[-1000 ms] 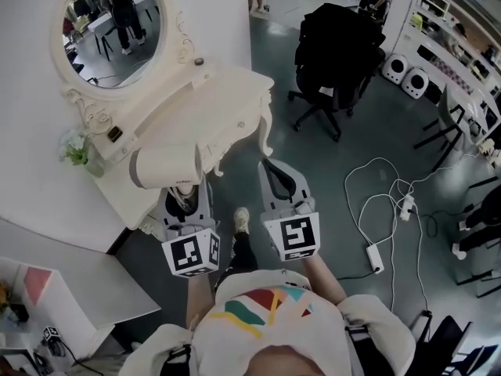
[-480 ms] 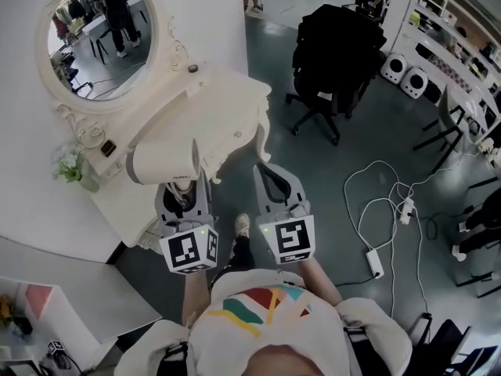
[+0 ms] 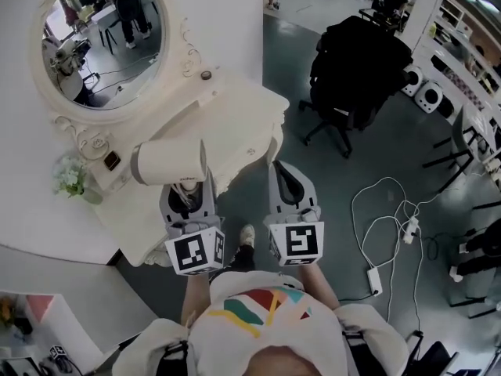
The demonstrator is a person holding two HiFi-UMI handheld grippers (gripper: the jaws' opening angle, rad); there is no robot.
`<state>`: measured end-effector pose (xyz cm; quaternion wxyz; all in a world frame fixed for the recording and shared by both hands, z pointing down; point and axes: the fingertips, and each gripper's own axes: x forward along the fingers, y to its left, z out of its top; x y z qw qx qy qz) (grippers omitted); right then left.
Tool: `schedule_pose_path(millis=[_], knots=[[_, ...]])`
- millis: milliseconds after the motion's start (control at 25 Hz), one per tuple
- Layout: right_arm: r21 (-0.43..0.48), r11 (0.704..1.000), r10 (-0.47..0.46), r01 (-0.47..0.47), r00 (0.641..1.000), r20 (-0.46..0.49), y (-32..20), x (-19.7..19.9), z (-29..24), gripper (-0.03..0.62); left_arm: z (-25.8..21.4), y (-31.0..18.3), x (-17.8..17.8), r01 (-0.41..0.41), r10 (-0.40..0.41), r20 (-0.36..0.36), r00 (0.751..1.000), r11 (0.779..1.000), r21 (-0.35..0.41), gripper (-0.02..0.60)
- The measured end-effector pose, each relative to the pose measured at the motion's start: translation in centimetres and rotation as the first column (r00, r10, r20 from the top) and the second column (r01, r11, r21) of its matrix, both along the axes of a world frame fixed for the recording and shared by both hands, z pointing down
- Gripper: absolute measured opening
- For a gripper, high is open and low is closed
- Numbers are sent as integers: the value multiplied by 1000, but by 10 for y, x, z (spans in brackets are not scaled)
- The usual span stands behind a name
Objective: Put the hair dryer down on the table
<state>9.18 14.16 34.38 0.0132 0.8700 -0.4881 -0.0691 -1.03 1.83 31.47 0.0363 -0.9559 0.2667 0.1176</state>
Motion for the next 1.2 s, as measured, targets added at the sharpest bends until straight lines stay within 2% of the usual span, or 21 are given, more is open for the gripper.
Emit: schedule_pose_path(millis=[240,520,680,1040,1200], knots=[[-17,999,-44,44,999,-10,-71,43,-2,0,-7,-65,45,29,-29,8,1000,1000,-1,199],[-47,990,-135,134,991,-19,-168,78,-18,0,-18,-143,88,84,-84,6,996,994,67,199],[-58,982,-182,181,983,-11,-213,94,-15,0,-5,-180,104,97,-99,46,994,994,44,199],[-54,952,-303,303,953,10,-279,93,-9,0,0,-228,95,195,-196,67,978,981,21,199],[-61,925,-375,376,927,19,-297,81,-9,0,0,-238,84,249,-250,64,966,968,15,199]])
